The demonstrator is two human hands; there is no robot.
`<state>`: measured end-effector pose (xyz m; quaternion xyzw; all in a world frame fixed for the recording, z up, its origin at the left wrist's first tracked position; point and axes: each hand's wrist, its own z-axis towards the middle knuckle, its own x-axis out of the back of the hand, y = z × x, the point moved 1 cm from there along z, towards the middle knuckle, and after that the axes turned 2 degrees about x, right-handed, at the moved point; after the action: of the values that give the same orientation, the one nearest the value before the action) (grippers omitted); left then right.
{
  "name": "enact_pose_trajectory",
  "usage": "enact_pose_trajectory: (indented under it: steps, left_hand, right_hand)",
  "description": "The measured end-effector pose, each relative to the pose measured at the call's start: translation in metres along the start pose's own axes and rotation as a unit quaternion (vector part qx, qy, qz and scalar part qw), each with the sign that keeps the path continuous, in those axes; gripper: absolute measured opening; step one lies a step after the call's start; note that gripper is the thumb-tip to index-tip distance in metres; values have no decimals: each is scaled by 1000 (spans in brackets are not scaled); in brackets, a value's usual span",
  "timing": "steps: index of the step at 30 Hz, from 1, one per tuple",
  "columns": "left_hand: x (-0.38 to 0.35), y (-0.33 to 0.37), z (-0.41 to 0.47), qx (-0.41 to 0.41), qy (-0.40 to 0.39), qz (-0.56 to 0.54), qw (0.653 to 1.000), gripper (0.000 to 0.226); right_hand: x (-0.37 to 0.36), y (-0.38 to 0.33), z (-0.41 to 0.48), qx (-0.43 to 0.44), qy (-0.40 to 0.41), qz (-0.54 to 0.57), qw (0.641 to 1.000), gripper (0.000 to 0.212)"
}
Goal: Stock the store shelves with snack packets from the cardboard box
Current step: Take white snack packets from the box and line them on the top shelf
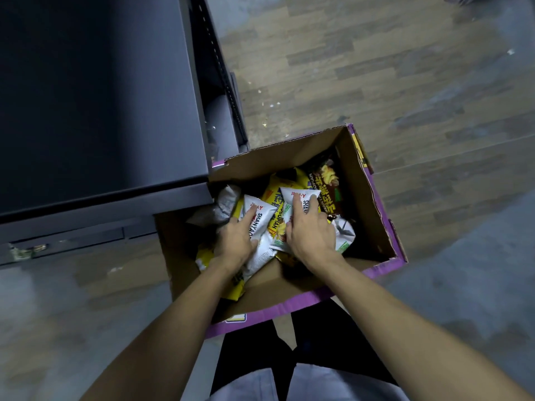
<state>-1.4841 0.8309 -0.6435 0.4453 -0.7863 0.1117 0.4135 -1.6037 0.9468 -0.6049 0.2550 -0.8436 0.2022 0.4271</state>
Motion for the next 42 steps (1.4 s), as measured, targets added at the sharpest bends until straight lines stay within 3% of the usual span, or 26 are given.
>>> enact_pose_trajectory:
  steps: [8,13,17,21,30,42]
  left_hand:
    - [-6,10,21,34,-49,24,998,86]
    - [11,12,29,26,-69,47,996,89]
    - [24,19,17,15,-24,93,995,64]
    - [31,20,-12,23,26,41,999,55]
    - [80,10,-76,-56,155,27,986,53]
    - [108,-6,-148,-91,195,-46,976,61]
  right_hand:
    - [-29,-21,27,-79,-63,14,995,100]
    - [-22,-21,34,-55,-77,-26,995,91]
    - [-15,-13,23,-46,-43,6,998,84]
    - [-6,-14,5,-39,-8,33,999,80]
    - [44,-30,-62,-38,76,66,994,83]
    - [72,-55,-142,-37,153,44,987,88]
